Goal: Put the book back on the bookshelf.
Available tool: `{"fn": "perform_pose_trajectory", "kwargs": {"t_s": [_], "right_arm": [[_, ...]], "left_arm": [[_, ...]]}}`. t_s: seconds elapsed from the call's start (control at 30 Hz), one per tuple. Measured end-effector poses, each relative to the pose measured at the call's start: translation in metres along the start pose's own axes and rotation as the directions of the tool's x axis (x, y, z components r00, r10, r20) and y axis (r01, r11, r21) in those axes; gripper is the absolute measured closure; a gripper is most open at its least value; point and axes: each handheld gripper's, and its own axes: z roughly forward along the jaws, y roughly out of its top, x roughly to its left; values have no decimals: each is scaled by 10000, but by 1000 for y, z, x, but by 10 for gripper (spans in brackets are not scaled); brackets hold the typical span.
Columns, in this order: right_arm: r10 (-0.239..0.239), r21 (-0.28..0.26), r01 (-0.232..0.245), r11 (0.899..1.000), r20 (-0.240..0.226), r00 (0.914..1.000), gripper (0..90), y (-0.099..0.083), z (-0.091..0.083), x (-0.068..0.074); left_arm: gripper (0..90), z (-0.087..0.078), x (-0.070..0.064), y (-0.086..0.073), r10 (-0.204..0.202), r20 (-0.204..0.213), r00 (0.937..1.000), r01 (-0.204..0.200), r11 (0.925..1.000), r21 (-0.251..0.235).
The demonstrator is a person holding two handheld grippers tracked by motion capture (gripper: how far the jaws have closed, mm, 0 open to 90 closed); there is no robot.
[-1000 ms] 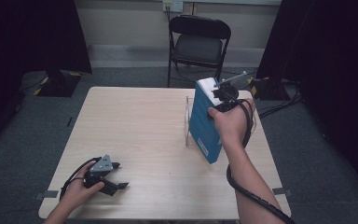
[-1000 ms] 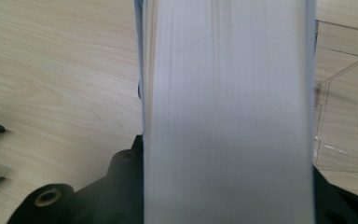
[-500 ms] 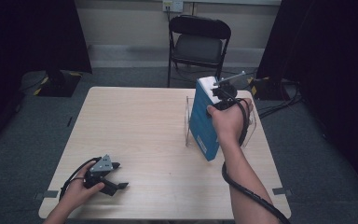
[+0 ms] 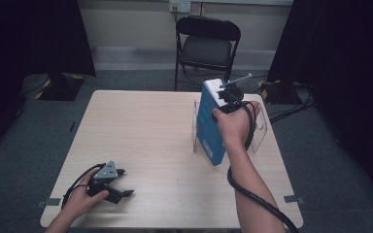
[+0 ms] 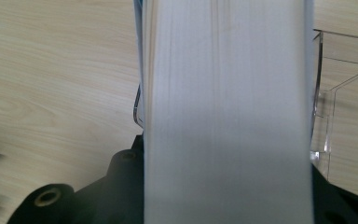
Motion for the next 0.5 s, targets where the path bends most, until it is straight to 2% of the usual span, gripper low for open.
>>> {"fn": "perform_pose_trajectory", "kwargs": {"t_s": [0.13,0.5], "right_arm": [[-114,-72,115,9999,57,9999,617,1,2,1],[5,-41,-4,10000,146,9999,617,5,6,1]], "left_arm": [[135,0,0,0,5,0,10000,-5,10000,3],[135,0,0,0,7,-2,10000,-7,10000,6]]}}
